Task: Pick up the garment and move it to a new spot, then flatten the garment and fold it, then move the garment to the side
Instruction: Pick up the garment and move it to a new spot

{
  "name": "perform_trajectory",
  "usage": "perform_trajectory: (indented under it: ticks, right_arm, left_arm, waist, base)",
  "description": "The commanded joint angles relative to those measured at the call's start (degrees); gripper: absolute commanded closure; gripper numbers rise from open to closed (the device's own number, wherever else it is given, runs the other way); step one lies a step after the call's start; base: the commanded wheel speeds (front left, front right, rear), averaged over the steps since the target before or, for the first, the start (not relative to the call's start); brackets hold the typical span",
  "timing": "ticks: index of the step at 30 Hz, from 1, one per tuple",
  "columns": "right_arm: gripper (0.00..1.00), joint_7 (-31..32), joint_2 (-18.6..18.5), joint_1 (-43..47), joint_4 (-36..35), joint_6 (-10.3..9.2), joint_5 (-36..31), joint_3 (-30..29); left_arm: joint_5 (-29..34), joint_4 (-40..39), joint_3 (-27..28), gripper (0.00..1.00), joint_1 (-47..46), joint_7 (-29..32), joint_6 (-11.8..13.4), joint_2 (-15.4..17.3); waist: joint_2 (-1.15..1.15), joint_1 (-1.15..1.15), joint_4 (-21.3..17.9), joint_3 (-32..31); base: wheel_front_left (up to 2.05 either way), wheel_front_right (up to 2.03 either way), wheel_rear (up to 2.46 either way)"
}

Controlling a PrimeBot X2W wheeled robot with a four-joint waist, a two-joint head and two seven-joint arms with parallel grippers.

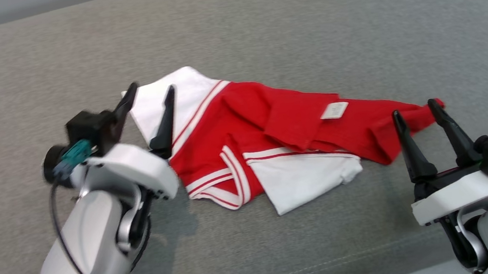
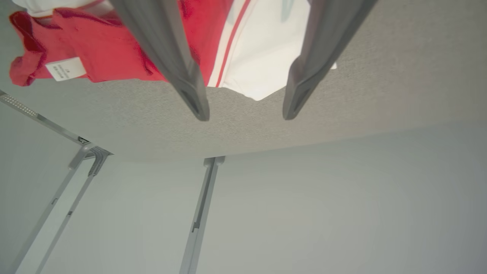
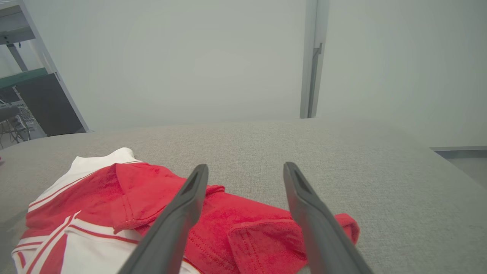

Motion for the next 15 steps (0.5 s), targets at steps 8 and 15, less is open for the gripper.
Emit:
perform_trajectory:
  ticks: [8, 15]
  right_arm:
    - [0.00, -0.63, -2.01, 1.34, -2.57, 0.25, -2.04, -0.25]
    - [0.00, 0.18, -1.83, 3.67, -3.31, 0.25, -2.93, -0.49]
  left_arm:
    - [-2.62, -10.15, 10.22, 0.00, 13.17, -6.20, 7.28, 6.97]
    - [-2.31, -16.55, 12.79, 0.00, 22.25, -7.72, 10.55, 8.20]
  waist:
    - [0.00, 0.00, 8.82, -3.98]
    - [0.00, 0.00, 10.35, -7.11]
  base:
    - [0.00, 0.00, 0.00]
    - [0.00, 0.00, 0.00]
